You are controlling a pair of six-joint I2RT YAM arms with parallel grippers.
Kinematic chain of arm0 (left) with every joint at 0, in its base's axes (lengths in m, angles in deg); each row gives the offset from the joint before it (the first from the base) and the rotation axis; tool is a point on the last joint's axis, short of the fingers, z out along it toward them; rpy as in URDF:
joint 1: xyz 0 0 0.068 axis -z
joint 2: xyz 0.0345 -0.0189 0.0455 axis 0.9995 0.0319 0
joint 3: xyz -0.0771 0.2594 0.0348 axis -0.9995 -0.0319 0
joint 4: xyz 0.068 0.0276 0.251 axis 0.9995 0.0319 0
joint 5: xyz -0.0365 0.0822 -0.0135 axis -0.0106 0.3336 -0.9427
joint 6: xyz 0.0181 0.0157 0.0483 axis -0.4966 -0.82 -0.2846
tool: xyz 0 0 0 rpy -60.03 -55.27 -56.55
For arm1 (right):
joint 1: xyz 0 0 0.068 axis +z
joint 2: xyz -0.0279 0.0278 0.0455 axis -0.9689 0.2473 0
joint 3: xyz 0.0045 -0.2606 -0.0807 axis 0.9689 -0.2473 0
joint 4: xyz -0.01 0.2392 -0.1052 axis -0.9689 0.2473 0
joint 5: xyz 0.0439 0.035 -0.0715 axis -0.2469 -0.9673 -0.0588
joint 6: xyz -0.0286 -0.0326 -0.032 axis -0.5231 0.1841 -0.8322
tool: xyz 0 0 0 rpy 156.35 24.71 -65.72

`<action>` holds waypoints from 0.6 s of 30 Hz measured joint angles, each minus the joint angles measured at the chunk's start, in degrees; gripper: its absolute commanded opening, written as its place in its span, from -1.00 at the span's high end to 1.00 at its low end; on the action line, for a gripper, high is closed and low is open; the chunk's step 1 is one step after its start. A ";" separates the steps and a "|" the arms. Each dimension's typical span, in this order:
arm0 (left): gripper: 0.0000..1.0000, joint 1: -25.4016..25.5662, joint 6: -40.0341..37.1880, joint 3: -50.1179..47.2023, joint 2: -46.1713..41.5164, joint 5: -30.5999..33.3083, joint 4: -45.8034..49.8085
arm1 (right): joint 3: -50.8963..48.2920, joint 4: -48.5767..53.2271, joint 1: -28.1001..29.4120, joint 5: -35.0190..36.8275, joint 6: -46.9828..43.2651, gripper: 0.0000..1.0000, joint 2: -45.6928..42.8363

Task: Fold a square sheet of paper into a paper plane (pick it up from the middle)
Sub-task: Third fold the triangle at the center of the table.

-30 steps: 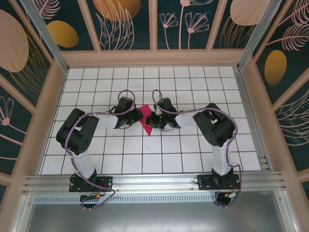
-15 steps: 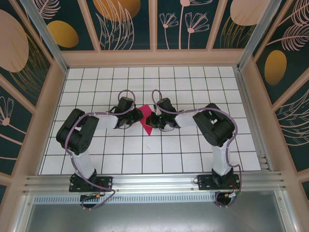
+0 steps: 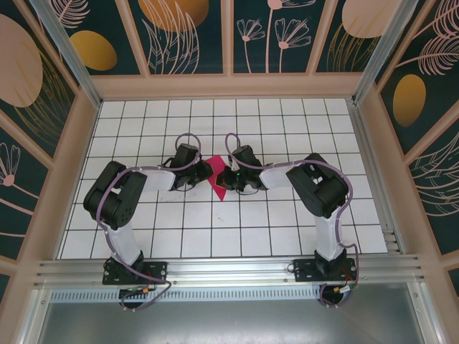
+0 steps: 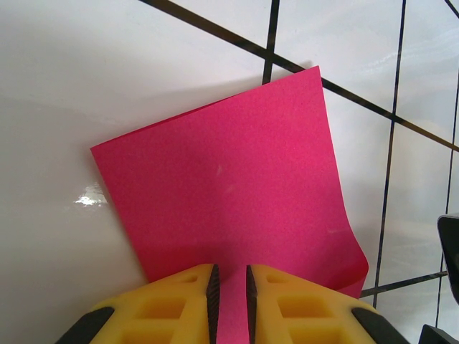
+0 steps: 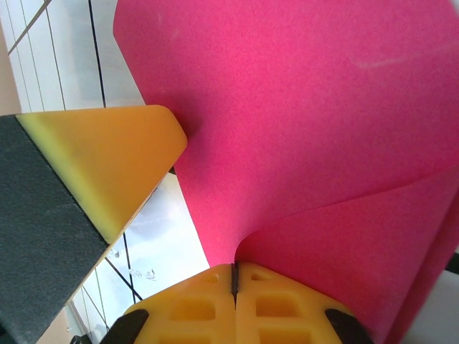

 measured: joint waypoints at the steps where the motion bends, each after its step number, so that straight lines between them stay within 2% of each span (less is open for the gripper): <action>1: 0.56 0.00 0.00 0.00 -0.02 0.02 0.00 | 0.09 0.24 0.00 0.15 0.00 0.91 0.02; 13: 0.54 -1.44 0.04 -0.33 -5.79 1.27 2.34 | 1.31 1.03 0.48 0.17 -0.26 0.48 0.07; 18: 0.52 -2.82 0.17 -2.23 -9.42 2.03 2.67 | 1.55 0.94 0.50 -0.28 -0.24 0.39 0.04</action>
